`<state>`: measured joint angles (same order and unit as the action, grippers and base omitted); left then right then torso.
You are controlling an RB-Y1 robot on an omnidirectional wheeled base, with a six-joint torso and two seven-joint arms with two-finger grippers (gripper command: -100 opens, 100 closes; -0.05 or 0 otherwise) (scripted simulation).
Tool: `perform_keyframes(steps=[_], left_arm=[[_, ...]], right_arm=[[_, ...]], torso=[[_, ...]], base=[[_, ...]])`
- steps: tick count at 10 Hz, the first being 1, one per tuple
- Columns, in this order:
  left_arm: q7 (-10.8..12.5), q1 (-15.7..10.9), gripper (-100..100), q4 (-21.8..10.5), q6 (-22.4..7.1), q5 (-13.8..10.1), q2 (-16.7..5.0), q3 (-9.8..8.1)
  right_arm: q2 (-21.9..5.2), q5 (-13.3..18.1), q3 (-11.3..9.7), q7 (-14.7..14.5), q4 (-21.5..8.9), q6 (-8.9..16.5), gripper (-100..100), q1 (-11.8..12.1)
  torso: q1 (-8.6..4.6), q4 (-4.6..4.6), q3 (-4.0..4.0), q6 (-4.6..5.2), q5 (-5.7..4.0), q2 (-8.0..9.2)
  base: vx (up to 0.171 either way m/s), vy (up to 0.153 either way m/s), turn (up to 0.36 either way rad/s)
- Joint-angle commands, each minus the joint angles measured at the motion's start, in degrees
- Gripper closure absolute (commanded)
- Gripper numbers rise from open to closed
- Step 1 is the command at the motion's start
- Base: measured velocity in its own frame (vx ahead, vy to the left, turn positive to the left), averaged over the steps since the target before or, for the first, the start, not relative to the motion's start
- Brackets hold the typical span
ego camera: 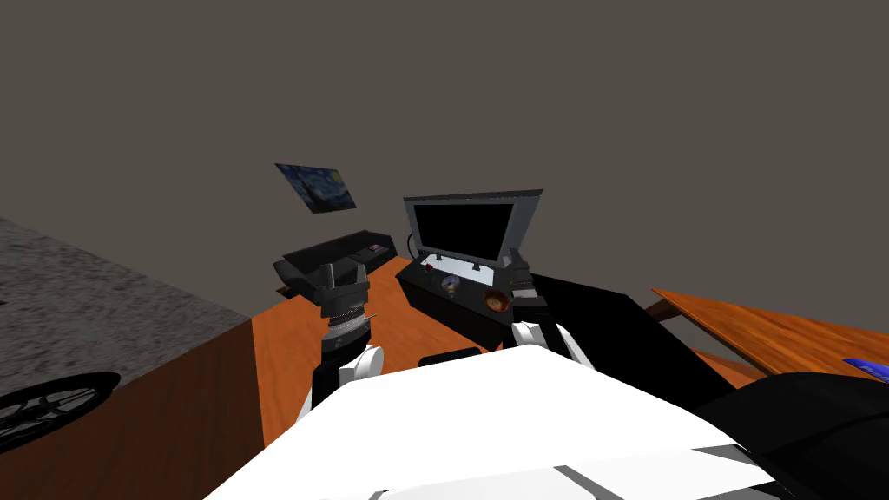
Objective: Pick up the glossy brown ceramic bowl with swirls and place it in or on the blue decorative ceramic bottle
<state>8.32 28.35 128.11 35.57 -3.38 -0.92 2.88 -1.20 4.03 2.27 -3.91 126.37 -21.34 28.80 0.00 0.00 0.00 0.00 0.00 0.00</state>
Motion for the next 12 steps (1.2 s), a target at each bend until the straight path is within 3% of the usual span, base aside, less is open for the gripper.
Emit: perform_keyframes(steps=[1,5,12], left_arm=[[0.00,0.00,0,0.00,0.00,0.00,0.00,0.00],[0.00,-0.01,0,0.00,0.00,0.00,0.01,0.01],[0.00,0.00,0,0.00,0.00,0.00,0.01,0.00]], right_arm=[[-2.40,0.83,-0.31,0.01,-0.57,0.64,-100,-0.40],[-8.18,3.75,-1.50,-0.25,-2.92,2.78,-100,-1.60],[-19.90,11.10,-4.35,-2.30,-10.13,7.85,-100,-4.00]], torso=[[0.00,0.00,0.00,0.00,0.00,0.00],[0.47,0.05,0.12,-0.03,0.10,0.20],[0.35,0.03,0.08,0.03,0.09,0.13]], base=[[-0.020,0.051,0.123],[-0.051,0.110,0.178],[-0.036,0.130,0.201]])
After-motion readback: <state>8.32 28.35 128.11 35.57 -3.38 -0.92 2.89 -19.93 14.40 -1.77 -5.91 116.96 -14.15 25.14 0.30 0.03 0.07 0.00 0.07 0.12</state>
